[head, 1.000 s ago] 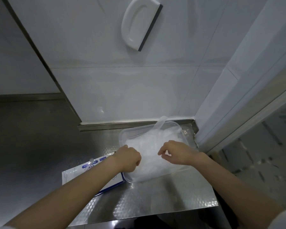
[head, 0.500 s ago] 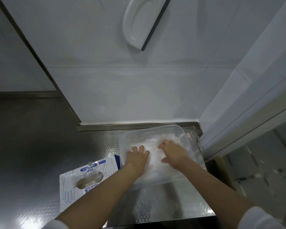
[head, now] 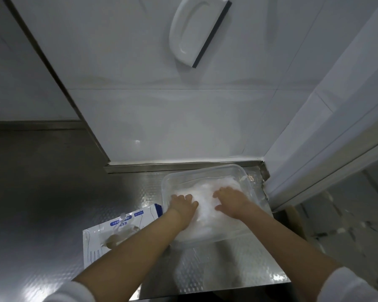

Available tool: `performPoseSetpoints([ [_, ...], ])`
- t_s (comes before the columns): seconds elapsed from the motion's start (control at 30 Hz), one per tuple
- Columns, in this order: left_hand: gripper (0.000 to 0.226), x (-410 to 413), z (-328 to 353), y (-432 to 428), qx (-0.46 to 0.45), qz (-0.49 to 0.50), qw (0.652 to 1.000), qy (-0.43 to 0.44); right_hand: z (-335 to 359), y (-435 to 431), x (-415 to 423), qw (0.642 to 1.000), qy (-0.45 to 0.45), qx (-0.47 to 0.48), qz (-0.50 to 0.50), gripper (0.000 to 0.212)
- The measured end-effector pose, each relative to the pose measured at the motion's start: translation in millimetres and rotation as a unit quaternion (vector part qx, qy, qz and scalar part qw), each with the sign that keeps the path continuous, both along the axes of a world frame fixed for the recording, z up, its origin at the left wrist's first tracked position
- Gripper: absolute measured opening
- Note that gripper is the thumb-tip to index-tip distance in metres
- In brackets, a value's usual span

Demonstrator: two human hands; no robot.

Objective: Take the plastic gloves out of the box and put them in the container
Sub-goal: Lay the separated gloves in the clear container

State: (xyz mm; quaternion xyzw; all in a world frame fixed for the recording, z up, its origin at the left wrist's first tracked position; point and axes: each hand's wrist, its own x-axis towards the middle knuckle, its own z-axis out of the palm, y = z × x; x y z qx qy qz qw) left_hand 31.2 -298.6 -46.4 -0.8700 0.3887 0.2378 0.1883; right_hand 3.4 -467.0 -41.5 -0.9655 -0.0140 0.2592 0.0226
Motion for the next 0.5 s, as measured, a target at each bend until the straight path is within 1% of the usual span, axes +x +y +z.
performPoseSetpoints([
  [0.07,0.047,1.4,14.3,8.3,-0.054,-0.024,0.998,-0.026,13.5,8.1,-2.9,0.999,-0.048,-0.021,0.011,0.038],
  [0.13,0.041,1.9,32.1,21.0,-0.151,-0.017,0.987,-0.049,29.0,20.4,-8.8,0.992,-0.122,0.006,0.005,0.033],
  [0.2,0.041,-0.6,51.4,43.1,-0.253,0.024,0.965,-0.061,44.4,40.2,-16.7,0.976,-0.200,0.086,-0.014,0.031],
  [0.27,0.042,-4.6,63.1,73.6,-0.314,0.080,0.944,-0.069,59.5,68.1,-25.6,0.952,-0.246,0.179,-0.019,0.030],
  [0.3,0.044,-6.5,66.3,88.9,-0.315,0.100,0.941,-0.075,65.3,82.5,-29.2,0.943,-0.255,0.214,-0.012,0.030],
  [0.37,0.049,-12.5,67.1,122.3,-0.273,0.136,0.949,-0.081,70.5,114.2,-35.3,0.933,-0.246,0.262,0.016,0.031],
  [0.47,0.062,-17.9,58.0,160.9,-0.209,0.214,0.952,-0.062,65.7,157.9,-41.3,0.932,-0.195,0.298,0.064,0.034],
  [0.5,0.061,-20.0,53.5,171.8,-0.197,0.238,0.949,-0.055,60.8,169.8,-42.5,0.935,-0.177,0.297,0.078,0.038],
])
